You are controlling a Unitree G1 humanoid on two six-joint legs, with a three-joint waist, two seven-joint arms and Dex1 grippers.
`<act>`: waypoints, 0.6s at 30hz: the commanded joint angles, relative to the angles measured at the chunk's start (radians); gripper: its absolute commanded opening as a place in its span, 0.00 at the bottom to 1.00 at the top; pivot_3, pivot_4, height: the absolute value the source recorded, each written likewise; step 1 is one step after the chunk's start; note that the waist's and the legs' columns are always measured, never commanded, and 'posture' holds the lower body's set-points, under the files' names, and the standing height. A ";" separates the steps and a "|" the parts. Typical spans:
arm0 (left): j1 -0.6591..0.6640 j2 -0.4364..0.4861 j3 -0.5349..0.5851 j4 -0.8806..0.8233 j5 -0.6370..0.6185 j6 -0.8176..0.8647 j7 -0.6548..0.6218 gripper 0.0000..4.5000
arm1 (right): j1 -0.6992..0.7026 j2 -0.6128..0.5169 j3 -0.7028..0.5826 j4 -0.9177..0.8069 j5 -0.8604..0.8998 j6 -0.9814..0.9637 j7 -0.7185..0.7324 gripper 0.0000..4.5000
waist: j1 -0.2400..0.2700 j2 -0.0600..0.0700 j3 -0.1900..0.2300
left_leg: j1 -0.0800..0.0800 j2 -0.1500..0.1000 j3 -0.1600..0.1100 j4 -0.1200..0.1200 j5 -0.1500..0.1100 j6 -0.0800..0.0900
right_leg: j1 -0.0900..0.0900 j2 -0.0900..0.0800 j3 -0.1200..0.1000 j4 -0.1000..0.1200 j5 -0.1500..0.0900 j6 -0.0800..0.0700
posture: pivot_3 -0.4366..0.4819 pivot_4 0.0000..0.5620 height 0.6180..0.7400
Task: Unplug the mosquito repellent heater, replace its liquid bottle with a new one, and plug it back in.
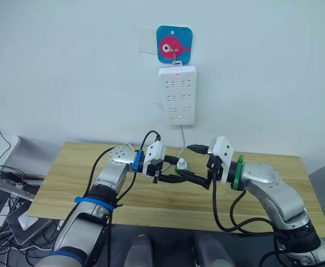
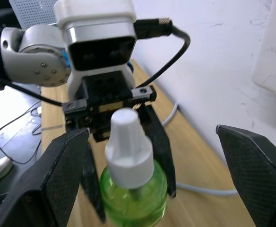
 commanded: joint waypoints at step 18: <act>-0.013 0.000 0.017 -0.021 0.002 -0.008 0.010 0.50 | 0.129 -0.162 -0.192 -0.098 0.096 0.011 0.041 1.00 | 0.005 0.000 0.000 | -0.001 -0.001 0.000 0.000 0.000 0.000 | 0.000 -0.001 0.000 -0.001 0.000 0.000 | 0.46 0.28 1.00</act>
